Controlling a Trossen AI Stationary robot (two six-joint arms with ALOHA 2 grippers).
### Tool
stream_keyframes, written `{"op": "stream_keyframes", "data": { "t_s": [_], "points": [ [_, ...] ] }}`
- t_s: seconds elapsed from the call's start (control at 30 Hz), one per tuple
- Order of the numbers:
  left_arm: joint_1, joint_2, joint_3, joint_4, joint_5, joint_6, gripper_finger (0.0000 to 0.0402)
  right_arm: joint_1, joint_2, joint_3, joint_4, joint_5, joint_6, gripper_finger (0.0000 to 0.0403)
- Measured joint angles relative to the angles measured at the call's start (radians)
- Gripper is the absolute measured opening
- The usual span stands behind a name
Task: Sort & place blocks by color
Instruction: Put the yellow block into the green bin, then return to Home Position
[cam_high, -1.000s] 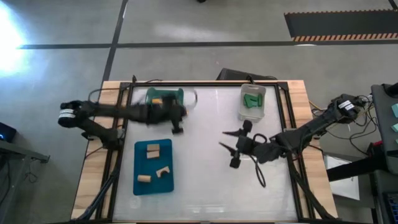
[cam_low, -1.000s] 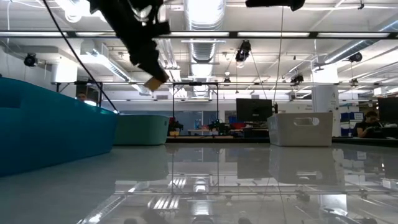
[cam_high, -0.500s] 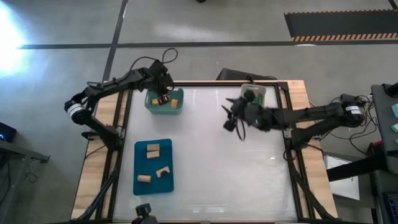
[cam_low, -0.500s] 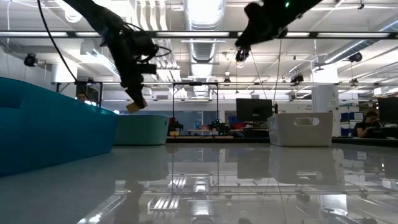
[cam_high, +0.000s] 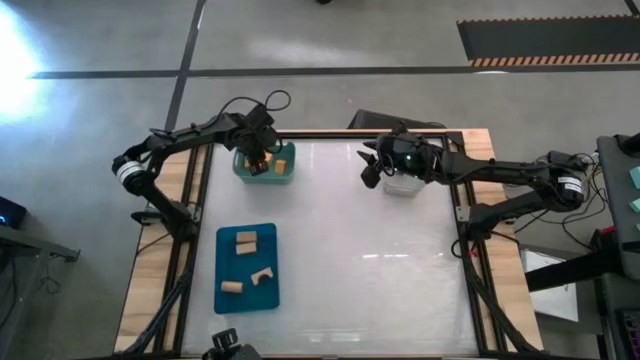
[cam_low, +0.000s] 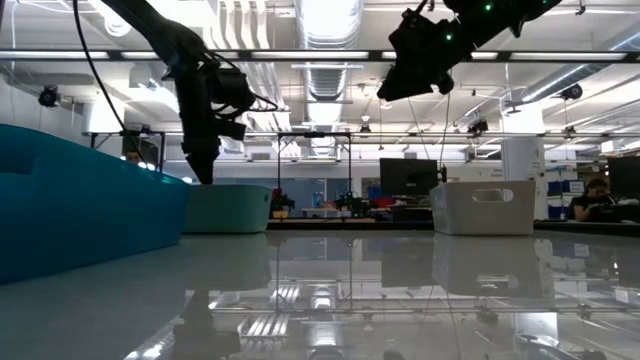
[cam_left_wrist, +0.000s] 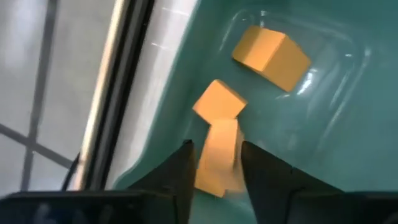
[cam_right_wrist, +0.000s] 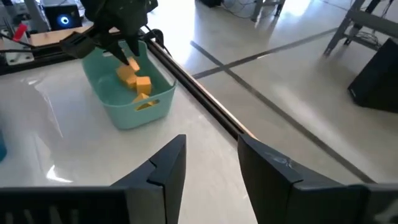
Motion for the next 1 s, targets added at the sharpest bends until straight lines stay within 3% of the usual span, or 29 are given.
{"op": "stream_keyframes", "data": {
  "t_s": [0.1,0.23,0.33,0.47,0.63,0.73,1.0],
  "points": [
    [0.0,0.0,0.002,0.001,-0.027,-0.001,0.0136,0.0,0.0,0.0,-0.002,0.0,-0.004,0.014],
    [-0.015,-0.023,0.015,-0.011,-0.034,-0.067,0.0145,0.001,-0.002,-0.021,-0.014,-0.022,-0.017,0.0143],
    [-0.07,-0.098,0.015,-0.008,-0.021,-0.121,0.0139,0.001,-0.003,-0.076,0.023,-0.129,-0.046,0.0143],
    [-0.193,-0.244,-0.031,0.085,0.031,-0.159,0.0119,0.004,-0.003,-0.192,0.214,-0.265,-0.066,0.0133],
    [-0.373,-0.462,-0.205,0.321,0.17,-0.159,0.009,0.02,-0.003,-0.355,0.489,-0.333,-0.084,0.0115],
    [-0.458,-0.594,-0.339,0.467,0.178,-0.16,0.0073,0.034,-0.011,-0.441,0.611,-0.341,-0.092,0.0103],
    [-0.533,-0.916,-0.61,0.686,0.221,-0.186,0.0034,0.124,-0.158,-0.585,0.682,-0.342,-0.13,0.0069]
  ]
}}
